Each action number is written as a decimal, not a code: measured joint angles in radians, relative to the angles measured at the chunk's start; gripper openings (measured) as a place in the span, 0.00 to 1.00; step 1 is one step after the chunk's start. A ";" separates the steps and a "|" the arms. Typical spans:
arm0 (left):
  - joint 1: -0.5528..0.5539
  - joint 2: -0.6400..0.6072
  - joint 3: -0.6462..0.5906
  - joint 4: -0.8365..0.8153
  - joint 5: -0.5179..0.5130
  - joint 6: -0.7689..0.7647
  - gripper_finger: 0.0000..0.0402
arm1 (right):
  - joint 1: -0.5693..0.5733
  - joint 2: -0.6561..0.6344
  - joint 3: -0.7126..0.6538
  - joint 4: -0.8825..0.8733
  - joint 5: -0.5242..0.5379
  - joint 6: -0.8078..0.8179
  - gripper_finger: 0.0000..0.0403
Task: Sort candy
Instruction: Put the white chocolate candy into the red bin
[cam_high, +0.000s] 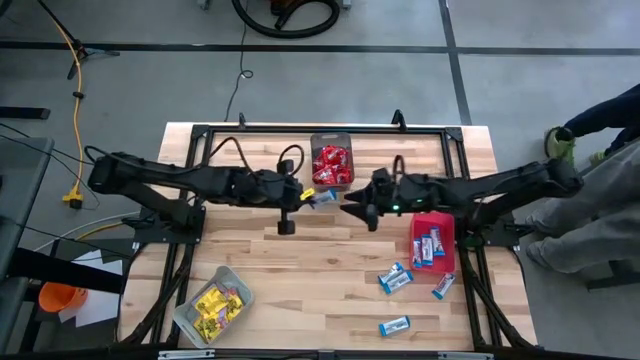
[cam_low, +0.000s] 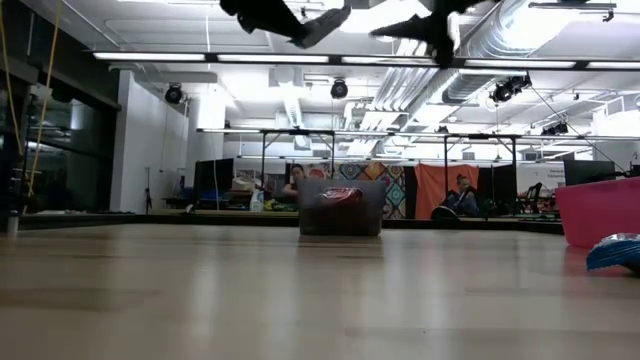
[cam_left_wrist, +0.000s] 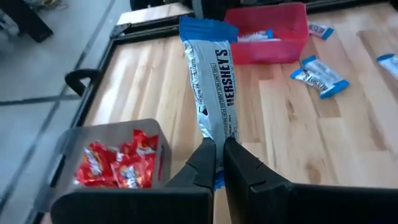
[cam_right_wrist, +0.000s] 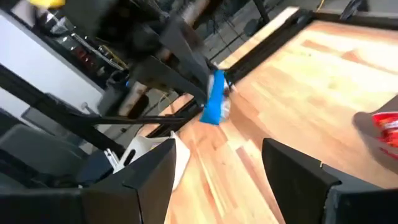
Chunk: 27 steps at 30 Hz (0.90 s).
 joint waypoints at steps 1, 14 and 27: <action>-0.007 -0.001 0.000 -0.003 -0.004 0.014 0.00 | -0.005 0.029 0.000 0.020 -0.007 0.001 0.58; -0.045 0.076 0.000 -0.015 -0.037 0.033 0.00 | -0.023 0.218 0.135 0.019 -0.051 -0.026 0.58; -0.049 0.071 0.000 0.000 -0.057 0.033 0.00 | -0.030 0.270 0.275 -0.239 -0.010 -0.050 0.43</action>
